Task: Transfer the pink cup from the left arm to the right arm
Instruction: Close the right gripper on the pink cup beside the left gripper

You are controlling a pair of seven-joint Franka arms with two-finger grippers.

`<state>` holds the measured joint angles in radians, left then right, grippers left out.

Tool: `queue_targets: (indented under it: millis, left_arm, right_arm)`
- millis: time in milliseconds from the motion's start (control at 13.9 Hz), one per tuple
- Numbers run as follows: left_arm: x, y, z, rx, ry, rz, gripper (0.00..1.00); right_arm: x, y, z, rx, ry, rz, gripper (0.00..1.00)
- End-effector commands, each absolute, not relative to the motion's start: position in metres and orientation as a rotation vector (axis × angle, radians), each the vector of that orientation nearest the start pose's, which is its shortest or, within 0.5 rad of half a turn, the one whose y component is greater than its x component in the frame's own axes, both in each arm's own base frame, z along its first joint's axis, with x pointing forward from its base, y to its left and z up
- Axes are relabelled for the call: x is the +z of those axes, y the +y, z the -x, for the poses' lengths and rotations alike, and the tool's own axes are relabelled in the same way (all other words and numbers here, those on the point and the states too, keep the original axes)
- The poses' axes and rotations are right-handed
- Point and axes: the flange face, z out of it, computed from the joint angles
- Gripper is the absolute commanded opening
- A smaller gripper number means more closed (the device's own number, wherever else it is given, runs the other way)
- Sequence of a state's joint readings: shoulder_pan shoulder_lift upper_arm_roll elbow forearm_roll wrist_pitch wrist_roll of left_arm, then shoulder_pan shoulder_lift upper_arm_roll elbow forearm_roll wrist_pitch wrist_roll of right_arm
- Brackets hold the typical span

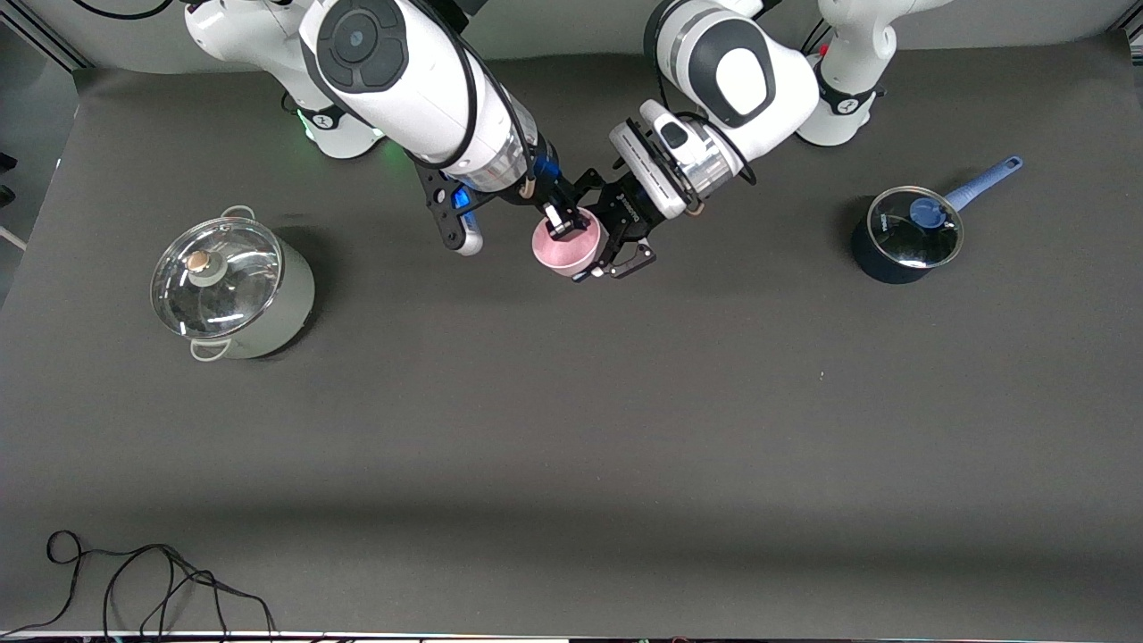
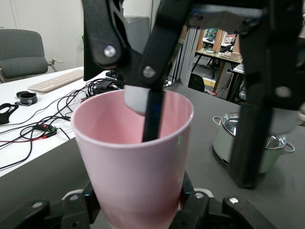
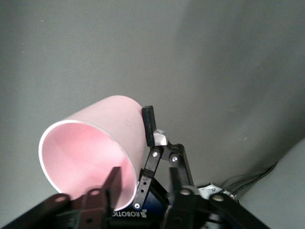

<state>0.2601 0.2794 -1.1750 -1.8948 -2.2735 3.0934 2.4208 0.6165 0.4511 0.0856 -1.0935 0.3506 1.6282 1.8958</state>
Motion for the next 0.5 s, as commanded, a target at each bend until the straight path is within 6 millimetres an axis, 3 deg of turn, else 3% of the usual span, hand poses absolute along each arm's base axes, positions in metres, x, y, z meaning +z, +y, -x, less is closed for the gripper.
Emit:
queue_targets:
  millis: [0, 432]
  left_arm:
    - [0.4415, -0.3982, -0.4312, 1.224, -0.928, -1.976, 0.35]
    - [0.441, -0.3975, -0.432, 1.222, -0.924, -1.977, 0.4]
  right_arm:
    - [0.5899, 0.4586, -0.5153, 0.497, 1.595, 2.44, 0.0]
    - [0.5917, 0.4542, -0.5168, 0.493, 1.561, 2.464, 0.0]
